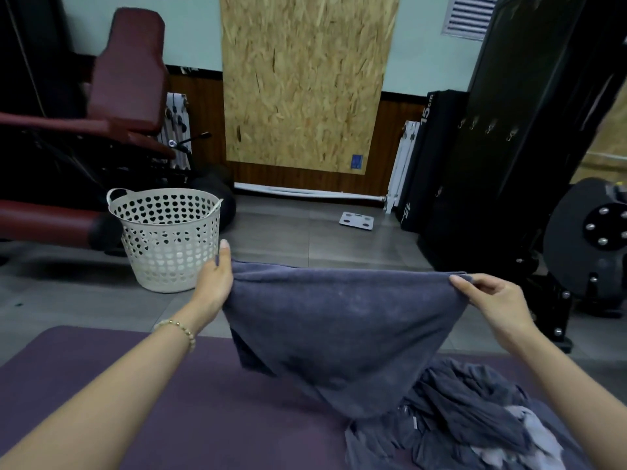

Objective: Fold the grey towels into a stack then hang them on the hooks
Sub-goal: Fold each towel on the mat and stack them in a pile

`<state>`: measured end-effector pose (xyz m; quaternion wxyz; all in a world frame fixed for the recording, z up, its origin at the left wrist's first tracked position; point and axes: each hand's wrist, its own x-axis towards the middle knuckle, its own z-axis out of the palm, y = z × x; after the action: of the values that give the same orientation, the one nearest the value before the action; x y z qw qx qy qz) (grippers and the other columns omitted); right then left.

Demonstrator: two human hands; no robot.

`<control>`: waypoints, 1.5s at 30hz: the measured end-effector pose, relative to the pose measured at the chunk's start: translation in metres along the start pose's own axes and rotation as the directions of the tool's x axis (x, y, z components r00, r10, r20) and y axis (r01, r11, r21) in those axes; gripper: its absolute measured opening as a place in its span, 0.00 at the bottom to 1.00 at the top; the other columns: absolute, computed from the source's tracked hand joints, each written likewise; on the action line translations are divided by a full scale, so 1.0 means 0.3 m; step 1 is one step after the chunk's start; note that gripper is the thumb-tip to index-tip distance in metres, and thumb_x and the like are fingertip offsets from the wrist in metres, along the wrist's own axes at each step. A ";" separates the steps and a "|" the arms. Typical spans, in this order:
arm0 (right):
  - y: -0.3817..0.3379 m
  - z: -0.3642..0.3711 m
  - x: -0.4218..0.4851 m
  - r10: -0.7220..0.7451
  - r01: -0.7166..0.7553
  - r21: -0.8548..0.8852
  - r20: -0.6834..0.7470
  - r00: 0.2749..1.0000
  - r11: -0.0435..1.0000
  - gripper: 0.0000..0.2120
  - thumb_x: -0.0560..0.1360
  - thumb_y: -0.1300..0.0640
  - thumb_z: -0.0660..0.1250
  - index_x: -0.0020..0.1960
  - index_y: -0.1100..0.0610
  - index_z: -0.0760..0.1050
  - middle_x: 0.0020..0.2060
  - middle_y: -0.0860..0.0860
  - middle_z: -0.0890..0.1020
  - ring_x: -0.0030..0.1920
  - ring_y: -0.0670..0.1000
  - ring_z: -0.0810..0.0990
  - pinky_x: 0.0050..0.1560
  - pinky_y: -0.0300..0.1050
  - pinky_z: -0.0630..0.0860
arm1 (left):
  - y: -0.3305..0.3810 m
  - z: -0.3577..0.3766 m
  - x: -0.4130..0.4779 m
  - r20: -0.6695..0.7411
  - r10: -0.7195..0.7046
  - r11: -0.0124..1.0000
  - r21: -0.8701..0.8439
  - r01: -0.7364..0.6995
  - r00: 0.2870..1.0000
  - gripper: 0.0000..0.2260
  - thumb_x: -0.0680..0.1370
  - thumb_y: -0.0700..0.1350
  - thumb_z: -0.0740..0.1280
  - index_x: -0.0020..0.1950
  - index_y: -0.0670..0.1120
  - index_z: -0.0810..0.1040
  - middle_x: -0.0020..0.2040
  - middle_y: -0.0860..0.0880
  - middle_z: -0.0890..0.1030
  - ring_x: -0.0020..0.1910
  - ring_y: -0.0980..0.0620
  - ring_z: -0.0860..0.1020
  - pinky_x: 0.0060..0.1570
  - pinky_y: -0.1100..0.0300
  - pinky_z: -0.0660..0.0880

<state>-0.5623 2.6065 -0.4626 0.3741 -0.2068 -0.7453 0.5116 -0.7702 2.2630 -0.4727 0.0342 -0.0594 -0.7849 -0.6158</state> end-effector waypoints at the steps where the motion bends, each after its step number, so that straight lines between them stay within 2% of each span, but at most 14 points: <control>1: 0.001 0.004 0.012 0.003 -0.003 -0.010 0.015 1.000 1.000 0.02 0.71 0.59 0.73 0.41 0.57 0.82 0.36 0.50 0.84 0.40 0.45 0.78 0.39 0.32 0.75 | 0.017 -0.003 -0.003 0.053 -0.007 1.000 -0.025 0.008 0.999 0.23 0.82 0.59 0.49 0.45 0.44 0.75 0.42 0.49 0.76 0.47 0.51 0.74 0.52 0.61 0.65; 4: 0.001 0.012 0.047 0.055 -0.055 0.002 0.002 0.999 0.999 0.05 0.73 0.58 0.71 0.44 0.60 0.82 0.40 0.55 0.83 0.43 0.49 0.79 0.45 0.41 0.76 | 0.053 -0.025 0.002 0.245 0.027 0.988 -0.152 0.011 0.969 0.20 0.79 0.61 0.56 0.42 0.47 0.77 0.42 0.52 0.81 0.49 0.52 0.78 0.53 0.60 0.72; 6: -0.005 0.009 0.069 0.081 -0.081 0.019 -0.019 0.997 0.997 0.04 0.73 0.58 0.71 0.43 0.59 0.81 0.39 0.54 0.82 0.44 0.50 0.78 0.45 0.42 0.75 | 0.054 -0.048 0.022 0.378 0.062 0.994 -0.106 -0.024 0.924 0.17 0.75 0.59 0.64 0.46 0.46 0.80 0.44 0.49 0.84 0.52 0.48 0.81 0.49 0.61 0.77; 10: -0.012 -0.005 0.104 0.127 -0.126 0.024 -0.034 0.991 0.992 0.04 0.74 0.59 0.70 0.40 0.54 0.80 0.38 0.51 0.81 0.44 0.50 0.77 0.40 0.36 0.75 | 0.073 -0.087 0.039 0.666 0.022 0.982 -0.153 0.107 0.746 0.37 0.57 0.64 0.78 0.57 0.42 0.78 0.52 0.45 0.84 0.54 0.50 0.82 0.47 0.66 0.78; 12: -0.020 -0.016 0.107 0.144 -0.144 0.026 -0.008 0.990 0.989 0.03 0.74 0.59 0.70 0.42 0.54 0.80 0.39 0.51 0.81 0.45 0.50 0.78 0.43 0.37 0.76 | 0.081 -0.095 0.056 0.637 0.031 0.978 -0.179 0.109 0.771 0.36 0.56 0.64 0.78 0.56 0.43 0.79 0.52 0.45 0.84 0.53 0.50 0.82 0.46 0.65 0.78; 15: -0.045 -0.034 0.092 0.142 -0.144 0.015 0.100 0.985 0.989 0.03 0.75 0.60 0.69 0.44 0.59 0.80 0.40 0.52 0.82 0.41 0.46 0.80 0.38 0.29 0.77 | 0.082 -0.107 0.085 0.443 0.039 0.975 -0.212 0.062 0.896 0.14 0.74 0.52 0.70 0.53 0.44 0.79 0.52 0.43 0.83 0.54 0.47 0.80 0.48 0.61 0.77; 19: -0.064 0.017 0.074 0.039 -0.039 0.023 0.009 0.999 0.999 0.02 0.74 0.62 0.70 0.42 0.58 0.80 0.37 0.51 0.82 0.37 0.45 0.78 0.34 0.28 0.75 | 0.082 -0.106 0.080 0.255 0.056 0.974 -0.227 0.003 0.965 0.04 0.77 0.48 0.67 0.47 0.48 0.77 0.46 0.51 0.81 0.47 0.53 0.78 0.37 0.70 0.76; 22: -0.069 0.062 0.055 0.040 -0.043 0.026 0.103 0.994 0.999 0.01 0.72 0.64 0.71 0.42 0.61 0.79 0.34 0.47 0.82 0.34 0.41 0.79 0.34 0.28 0.75 | 0.069 -0.120 0.073 0.247 0.054 0.984 -0.177 -0.010 0.968 0.07 0.78 0.47 0.67 0.51 0.44 0.78 0.45 0.49 0.81 0.42 0.55 0.78 0.33 0.71 0.75; 24: -0.074 0.076 0.047 0.006 -0.008 0.049 0.024 1.000 0.999 0.02 0.72 0.64 0.71 0.42 0.61 0.79 0.29 0.42 0.81 0.32 0.38 0.78 0.31 0.28 0.73 | 0.057 -0.150 0.076 0.162 0.039 0.979 -0.205 -0.005 0.986 0.09 0.77 0.46 0.68 0.54 0.42 0.78 0.45 0.47 0.81 0.40 0.55 0.77 0.33 0.69 0.76; 29: -0.090 0.108 0.006 0.028 -0.036 0.094 0.091 0.995 0.995 0.04 0.73 0.65 0.70 0.40 0.59 0.78 0.29 0.42 0.83 0.32 0.37 0.78 0.33 0.29 0.75 | 0.020 -0.254 0.100 0.285 -0.034 0.991 -0.113 0.069 0.958 0.15 0.77 0.49 0.68 0.58 0.40 0.78 0.52 0.43 0.82 0.50 0.47 0.80 0.44 0.60 0.77; 33: -0.082 0.129 -0.003 0.071 -0.074 0.127 0.029 0.997 0.989 0.02 0.74 0.63 0.70 0.42 0.59 0.79 0.29 0.42 0.83 0.30 0.36 0.78 0.32 0.28 0.74 | -0.003 -0.316 0.103 0.399 -0.045 0.993 -0.083 0.085 0.916 0.10 0.78 0.48 0.65 0.54 0.44 0.79 0.49 0.44 0.83 0.45 0.49 0.80 0.36 0.63 0.78; 37: -0.044 0.207 0.026 0.159 -0.165 0.134 0.049 0.986 0.977 0.01 0.73 0.61 0.71 0.44 0.58 0.80 0.30 0.45 0.82 0.30 0.39 0.78 0.30 0.28 0.73 | -0.042 -0.319 0.132 0.450 -0.117 0.980 -0.095 0.178 0.886 0.14 0.79 0.50 0.62 0.56 0.40 0.77 0.51 0.45 0.81 0.51 0.51 0.78 0.49 0.63 0.73; 41: 0.037 0.328 0.064 0.248 -0.256 0.181 0.064 0.967 0.950 0.03 0.73 0.62 0.70 0.46 0.57 0.77 0.33 0.49 0.78 0.29 0.42 0.75 0.29 0.31 0.72 | -0.143 -0.288 0.213 0.311 -0.162 0.972 -0.115 0.206 0.937 0.19 0.79 0.54 0.62 0.60 0.41 0.76 0.57 0.44 0.79 0.58 0.48 0.76 0.61 0.55 0.71; 45: 0.108 0.476 0.121 0.316 -0.312 0.289 0.032 0.948 0.905 0.07 0.74 0.63 0.69 0.43 0.53 0.74 0.35 0.50 0.77 0.29 0.41 0.76 0.28 0.31 0.73 | -0.217 -0.222 0.293 0.086 -0.151 0.983 -0.097 0.159 0.985 0.16 0.79 0.54 0.62 0.53 0.41 0.78 0.52 0.45 0.80 0.53 0.49 0.77 0.58 0.54 0.73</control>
<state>-0.6976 2.5575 -0.5078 0.3191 -0.2707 -0.6161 0.6673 -0.8674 2.1877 -0.5084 -0.0475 -0.0238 -0.7551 -0.6535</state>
